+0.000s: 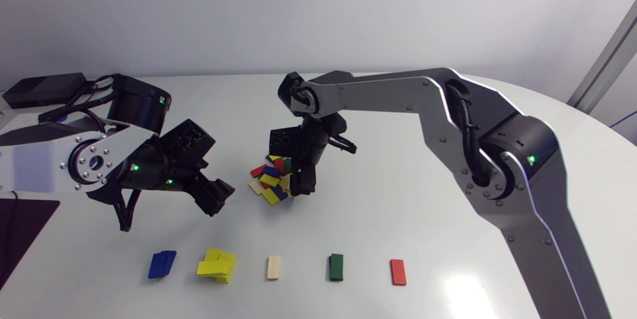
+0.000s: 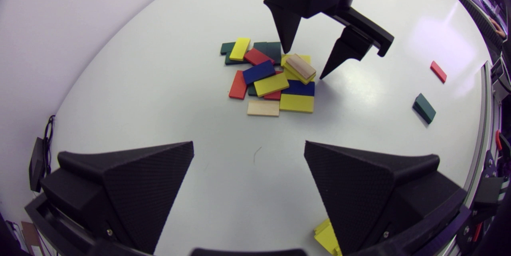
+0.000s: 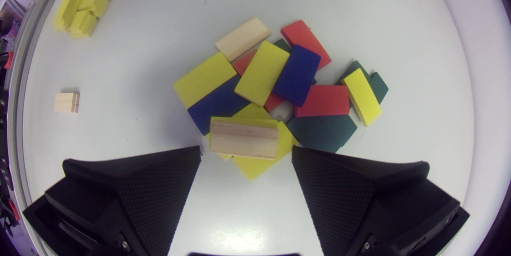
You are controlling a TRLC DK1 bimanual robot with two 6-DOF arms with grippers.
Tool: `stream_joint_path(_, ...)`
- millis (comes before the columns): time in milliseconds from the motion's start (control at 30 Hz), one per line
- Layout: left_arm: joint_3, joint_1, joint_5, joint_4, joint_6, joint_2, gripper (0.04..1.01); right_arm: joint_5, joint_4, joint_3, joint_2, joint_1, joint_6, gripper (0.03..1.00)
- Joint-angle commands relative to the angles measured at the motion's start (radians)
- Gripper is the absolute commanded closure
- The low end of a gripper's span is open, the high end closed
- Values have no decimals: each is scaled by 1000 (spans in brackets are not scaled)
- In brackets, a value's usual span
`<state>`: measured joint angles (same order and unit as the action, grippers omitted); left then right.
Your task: Take domino bricks one by one from the mixed stack on the table and place each onto the existing stack of the same color.
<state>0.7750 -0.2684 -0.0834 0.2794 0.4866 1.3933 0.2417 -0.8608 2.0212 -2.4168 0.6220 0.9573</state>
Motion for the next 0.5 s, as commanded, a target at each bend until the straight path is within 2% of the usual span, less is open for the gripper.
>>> stream_joint_path(0,-26,-2,-12,-6,12,-13,59,-5,-1,-16,31,5,-14,125)
stream_joint_path(467,-25,-5,-12,-6,12,-14,59,-16,-6,20,25,19,-31,130)
